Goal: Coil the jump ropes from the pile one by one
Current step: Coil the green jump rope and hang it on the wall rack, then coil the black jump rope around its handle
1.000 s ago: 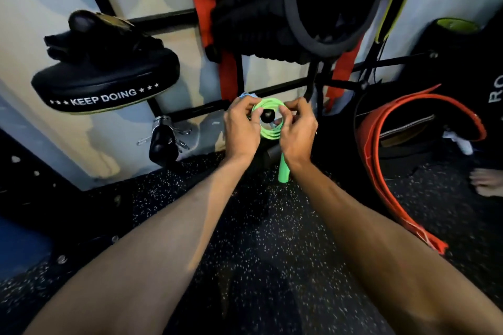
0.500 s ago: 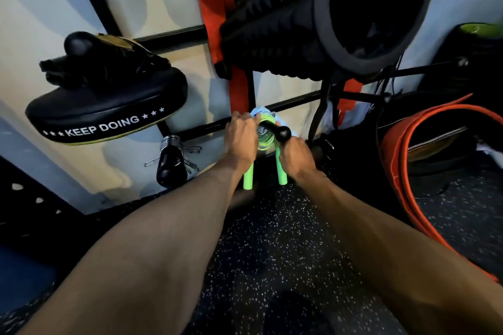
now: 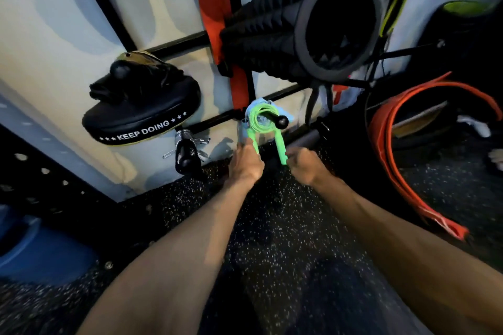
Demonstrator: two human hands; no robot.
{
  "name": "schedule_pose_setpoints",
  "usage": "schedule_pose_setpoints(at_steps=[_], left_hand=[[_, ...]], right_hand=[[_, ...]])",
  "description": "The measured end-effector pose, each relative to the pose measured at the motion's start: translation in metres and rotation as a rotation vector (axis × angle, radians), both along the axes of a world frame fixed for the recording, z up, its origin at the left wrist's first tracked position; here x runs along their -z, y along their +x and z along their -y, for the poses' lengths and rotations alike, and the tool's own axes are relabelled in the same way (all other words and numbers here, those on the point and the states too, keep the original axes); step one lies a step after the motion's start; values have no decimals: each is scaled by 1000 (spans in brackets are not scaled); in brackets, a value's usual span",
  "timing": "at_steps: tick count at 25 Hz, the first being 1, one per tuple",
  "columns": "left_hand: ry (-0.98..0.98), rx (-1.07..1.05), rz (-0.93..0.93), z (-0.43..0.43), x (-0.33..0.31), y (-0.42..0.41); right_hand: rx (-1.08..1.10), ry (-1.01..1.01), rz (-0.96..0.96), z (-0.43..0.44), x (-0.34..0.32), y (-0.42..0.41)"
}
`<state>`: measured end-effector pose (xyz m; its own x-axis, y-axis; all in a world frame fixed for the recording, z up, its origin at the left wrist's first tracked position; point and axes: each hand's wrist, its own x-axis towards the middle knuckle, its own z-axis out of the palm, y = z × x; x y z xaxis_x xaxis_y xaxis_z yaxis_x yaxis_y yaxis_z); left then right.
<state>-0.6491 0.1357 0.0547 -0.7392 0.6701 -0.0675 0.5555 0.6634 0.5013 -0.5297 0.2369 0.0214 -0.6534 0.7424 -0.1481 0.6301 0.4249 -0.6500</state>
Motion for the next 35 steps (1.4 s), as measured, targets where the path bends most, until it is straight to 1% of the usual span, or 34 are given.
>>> schedule_pose_setpoints(at_steps=[2,4,7,9,11,16,21,23,25,27,29,30,32,34,35], left_hand=[[-82,33,39,16,-4,26],[-144,110,112,28,-5,58],[-252,298,236,37,0,111],[-316,420,272,39,10,145],[-376,533,278,40,21,184],[-488,806,286,47,57,290],[-611,1042,279,70,95,390],[-622,1055,359,83,118,427],[-633,1007,482,97,144,456],[-666,947,587,112,172,483],[-688,889,631,124,188,502],[-684,866,637,129,184,508],[-690,774,709,134,171,516],[-721,690,813,137,165,522],[-730,662,834,138,165,525]], right_hand=[[-34,-4,98,20,-13,36],[-31,-53,125,40,-30,80],[58,-163,155,65,-39,153],[93,-180,200,82,-38,202],[196,-188,241,99,-29,254],[486,-283,321,154,3,373],[740,-450,431,227,50,463],[832,-511,420,254,62,485],[960,-532,369,276,69,495],[1069,-601,298,295,81,499],[1146,-684,221,309,91,497],[1198,-716,172,313,96,497],[1297,-737,86,317,101,494],[1339,-742,54,316,106,492],[1346,-758,44,315,109,490]])
